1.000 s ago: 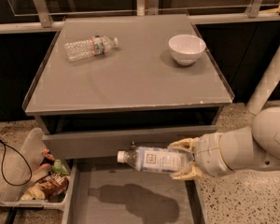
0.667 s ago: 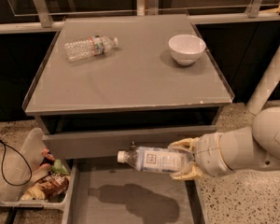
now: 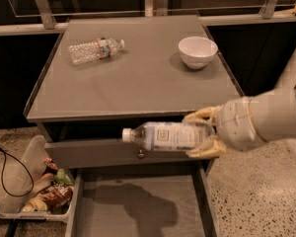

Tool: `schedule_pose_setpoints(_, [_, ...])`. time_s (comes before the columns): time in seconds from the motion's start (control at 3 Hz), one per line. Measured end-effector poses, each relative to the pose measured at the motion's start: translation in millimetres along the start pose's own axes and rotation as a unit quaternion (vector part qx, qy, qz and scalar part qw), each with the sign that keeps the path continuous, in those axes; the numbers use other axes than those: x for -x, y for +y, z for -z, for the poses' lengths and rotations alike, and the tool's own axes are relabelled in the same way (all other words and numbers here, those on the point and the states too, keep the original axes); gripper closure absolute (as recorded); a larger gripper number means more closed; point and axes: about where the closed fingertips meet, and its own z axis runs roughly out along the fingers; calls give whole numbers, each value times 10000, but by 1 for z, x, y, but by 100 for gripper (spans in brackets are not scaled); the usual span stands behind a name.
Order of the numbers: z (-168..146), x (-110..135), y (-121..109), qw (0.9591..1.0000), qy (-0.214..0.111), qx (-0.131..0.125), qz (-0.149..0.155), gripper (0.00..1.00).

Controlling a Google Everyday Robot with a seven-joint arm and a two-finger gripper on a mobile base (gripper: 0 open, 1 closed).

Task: Pick blue plastic bottle from middle drawer and place on counter

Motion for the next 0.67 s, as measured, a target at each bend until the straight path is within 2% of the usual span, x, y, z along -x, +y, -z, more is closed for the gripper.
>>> schedule_pose_setpoints(0.33, [35, 18, -46, 9998, -17, -188, 87, 100])
schedule_pose_setpoints(0.67, [46, 27, -58, 9993, -33, -329, 177, 100])
